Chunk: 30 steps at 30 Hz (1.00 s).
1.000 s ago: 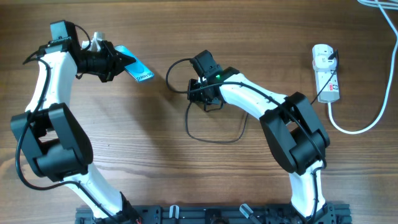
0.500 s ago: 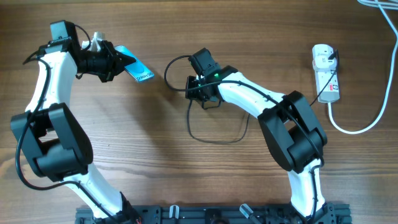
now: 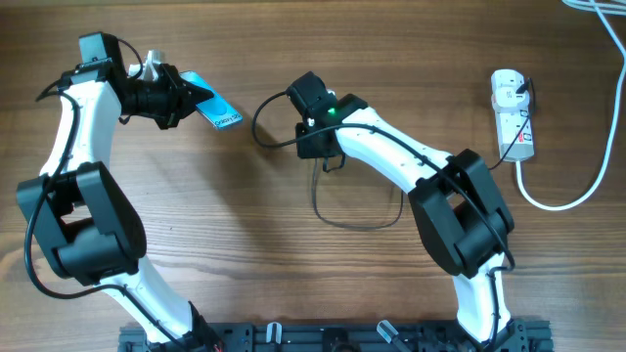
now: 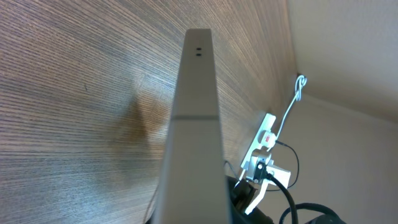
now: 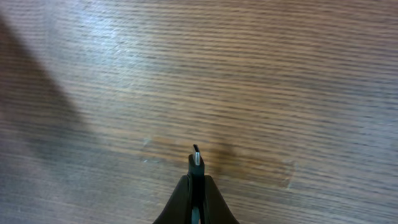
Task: Plug charger to phone and switch on socket
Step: 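Move the right gripper to the black cable and grasp its USB-C plug, then push the USB-C plug with the right gripper into the phone's bottom port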
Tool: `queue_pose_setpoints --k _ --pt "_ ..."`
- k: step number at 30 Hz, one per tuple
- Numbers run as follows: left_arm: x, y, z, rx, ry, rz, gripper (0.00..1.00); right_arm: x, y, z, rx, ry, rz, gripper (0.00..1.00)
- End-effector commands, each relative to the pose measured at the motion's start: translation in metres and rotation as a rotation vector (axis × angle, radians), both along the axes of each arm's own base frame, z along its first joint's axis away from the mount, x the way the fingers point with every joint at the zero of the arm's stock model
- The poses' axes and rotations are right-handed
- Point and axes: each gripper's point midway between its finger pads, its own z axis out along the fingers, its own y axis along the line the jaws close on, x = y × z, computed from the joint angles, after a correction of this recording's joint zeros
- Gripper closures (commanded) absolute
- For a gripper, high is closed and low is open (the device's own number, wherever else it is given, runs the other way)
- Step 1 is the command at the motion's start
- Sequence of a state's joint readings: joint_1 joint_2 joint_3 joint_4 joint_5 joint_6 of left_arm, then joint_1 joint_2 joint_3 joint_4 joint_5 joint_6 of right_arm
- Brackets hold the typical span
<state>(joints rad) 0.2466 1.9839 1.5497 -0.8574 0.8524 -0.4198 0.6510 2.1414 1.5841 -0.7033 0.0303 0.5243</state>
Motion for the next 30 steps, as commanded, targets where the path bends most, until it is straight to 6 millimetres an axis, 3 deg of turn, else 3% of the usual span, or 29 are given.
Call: queue_pose_setpoints --k 1,10,13,23,25,27,30 --pt "0.002 -0.002 0.016 0.000 -0.054 -0.018 0.96 0.000 0.002 -0.002 0.009 0.019 -0.025 0.96" --pt "0.002 -0.002 0.016 0.000 -0.054 -0.018 0.96 -0.021 0.007 -0.025 0.036 0.146 -0.050 0.95" --pt "0.002 -0.002 0.016 0.000 -0.054 -0.018 0.96 -0.027 0.008 -0.033 0.040 0.181 -0.051 0.88" --pt "0.001 -0.002 0.016 -0.002 -0.047 -0.018 0.96 -0.045 0.014 -0.036 0.037 0.240 -0.067 0.82" --pt "0.001 -0.002 0.016 -0.002 -0.046 -0.018 0.96 -0.044 0.015 -0.036 0.040 0.238 -0.071 0.83" --pt "0.001 -0.002 0.015 -0.003 -0.044 -0.018 0.96 -0.039 0.016 -0.036 0.055 0.224 -0.078 0.96" --pt "0.000 -0.002 0.015 -0.003 -0.040 -0.018 0.96 -0.029 0.023 -0.033 0.085 0.186 -0.068 0.96"
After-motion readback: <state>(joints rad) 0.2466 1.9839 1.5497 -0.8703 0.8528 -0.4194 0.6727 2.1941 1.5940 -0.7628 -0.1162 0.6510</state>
